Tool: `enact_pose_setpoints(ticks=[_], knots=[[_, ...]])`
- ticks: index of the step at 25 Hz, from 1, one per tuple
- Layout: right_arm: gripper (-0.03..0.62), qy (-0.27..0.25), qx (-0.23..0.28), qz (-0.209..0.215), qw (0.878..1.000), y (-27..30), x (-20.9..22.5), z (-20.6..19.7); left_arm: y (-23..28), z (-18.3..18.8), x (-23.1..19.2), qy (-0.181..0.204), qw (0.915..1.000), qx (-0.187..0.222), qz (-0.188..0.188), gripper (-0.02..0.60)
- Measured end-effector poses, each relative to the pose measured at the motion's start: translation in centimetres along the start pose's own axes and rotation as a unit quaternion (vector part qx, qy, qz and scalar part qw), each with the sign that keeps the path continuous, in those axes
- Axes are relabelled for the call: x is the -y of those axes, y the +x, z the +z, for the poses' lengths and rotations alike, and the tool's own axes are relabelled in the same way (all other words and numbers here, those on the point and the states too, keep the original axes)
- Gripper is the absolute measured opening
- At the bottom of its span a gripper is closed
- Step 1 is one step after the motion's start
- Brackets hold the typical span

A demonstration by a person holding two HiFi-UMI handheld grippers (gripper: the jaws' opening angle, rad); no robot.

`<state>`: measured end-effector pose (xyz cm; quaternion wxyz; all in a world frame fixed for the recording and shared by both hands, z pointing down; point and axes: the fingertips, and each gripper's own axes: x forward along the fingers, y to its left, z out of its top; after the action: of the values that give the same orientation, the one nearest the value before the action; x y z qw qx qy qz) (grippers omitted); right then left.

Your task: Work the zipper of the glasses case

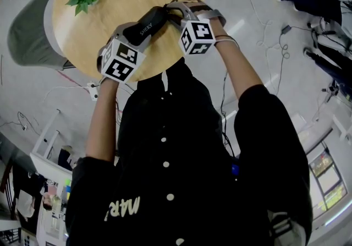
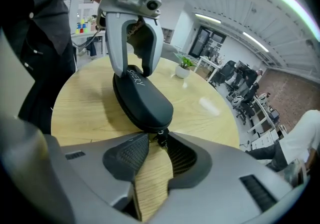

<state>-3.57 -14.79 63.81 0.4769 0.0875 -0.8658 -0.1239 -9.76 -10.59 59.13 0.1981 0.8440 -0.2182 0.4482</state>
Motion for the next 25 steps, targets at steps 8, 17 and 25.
enact_pose_setpoints(ticks=[8, 17, 25], knots=[[0.064, -0.062, -0.008, 0.011, 0.998, 0.06, 0.01, 0.06, -0.12, 0.12, -0.02, -0.002, 0.9999, -0.006, -0.014, 0.178], [0.029, -0.039, -0.020, -0.002, 0.999, -0.22, 0.42, -0.30, -0.06, 0.10, -0.03, -0.001, 0.9999, -0.006, -0.011, 0.179], [0.028, -0.029, -0.029, 0.003, 0.999, -0.33, 0.43, -0.49, 0.09, -0.08, 0.01, -0.002, 0.9999, -0.009, -0.010, 0.181]])
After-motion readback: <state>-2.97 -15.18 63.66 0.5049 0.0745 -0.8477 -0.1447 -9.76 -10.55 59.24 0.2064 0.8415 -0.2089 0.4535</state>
